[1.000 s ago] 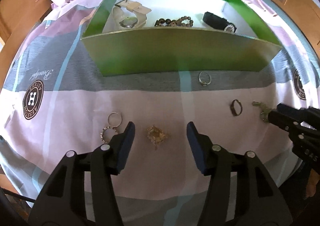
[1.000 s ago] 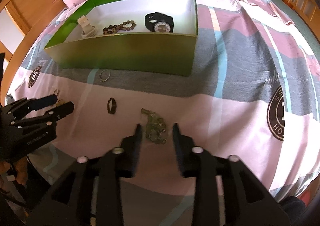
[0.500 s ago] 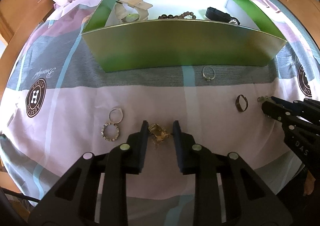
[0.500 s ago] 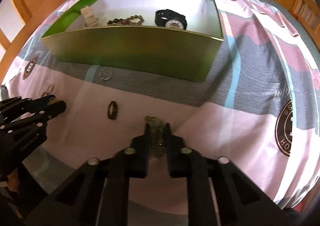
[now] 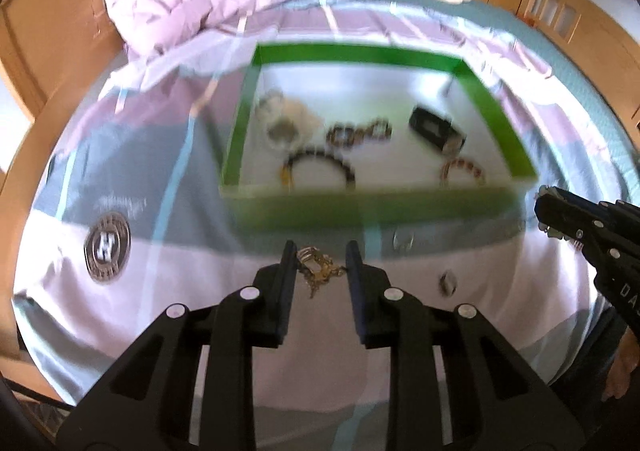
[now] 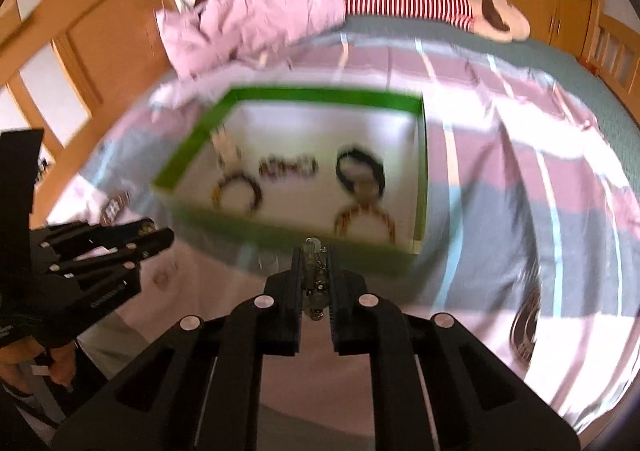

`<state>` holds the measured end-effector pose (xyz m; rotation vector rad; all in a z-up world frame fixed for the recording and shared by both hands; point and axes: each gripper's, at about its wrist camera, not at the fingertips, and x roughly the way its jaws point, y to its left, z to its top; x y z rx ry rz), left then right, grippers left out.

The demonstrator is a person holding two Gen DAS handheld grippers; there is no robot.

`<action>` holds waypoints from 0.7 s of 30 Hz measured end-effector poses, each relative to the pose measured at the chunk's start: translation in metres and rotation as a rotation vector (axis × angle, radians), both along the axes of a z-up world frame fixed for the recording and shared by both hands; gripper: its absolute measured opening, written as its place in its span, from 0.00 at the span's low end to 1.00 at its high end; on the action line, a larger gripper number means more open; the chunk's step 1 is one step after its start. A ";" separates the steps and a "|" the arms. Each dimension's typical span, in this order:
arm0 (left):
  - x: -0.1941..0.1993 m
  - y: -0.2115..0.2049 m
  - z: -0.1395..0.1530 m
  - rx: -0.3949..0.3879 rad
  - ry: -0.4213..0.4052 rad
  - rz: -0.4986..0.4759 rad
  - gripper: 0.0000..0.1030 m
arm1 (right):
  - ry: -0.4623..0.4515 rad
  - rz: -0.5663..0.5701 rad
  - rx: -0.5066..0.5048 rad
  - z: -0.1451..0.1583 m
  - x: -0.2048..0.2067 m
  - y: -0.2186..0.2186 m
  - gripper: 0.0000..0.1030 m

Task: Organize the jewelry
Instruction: 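Drop the gold charm into the green box with the left tool while the right drops the pendant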

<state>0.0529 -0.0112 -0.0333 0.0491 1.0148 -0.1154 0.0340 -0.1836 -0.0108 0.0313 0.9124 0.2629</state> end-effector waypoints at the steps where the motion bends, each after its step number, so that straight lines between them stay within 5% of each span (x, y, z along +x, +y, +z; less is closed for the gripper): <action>1: 0.007 0.000 0.007 0.000 -0.012 -0.002 0.24 | -0.015 -0.007 0.006 0.008 0.005 -0.002 0.11; 5: 0.035 -0.002 0.029 -0.027 -0.046 -0.020 0.24 | -0.065 -0.036 0.013 0.029 0.036 -0.006 0.11; 13: 0.088 -0.023 0.013 -0.053 0.007 -0.047 0.26 | 0.023 -0.048 -0.035 -0.014 0.078 0.002 0.13; 17: 0.088 -0.018 0.006 -0.068 0.021 -0.035 0.48 | -0.013 -0.068 0.005 -0.007 0.064 -0.009 0.47; 21: 0.072 0.003 0.012 -0.120 0.007 -0.017 0.59 | -0.006 -0.089 0.060 -0.002 0.046 -0.029 0.47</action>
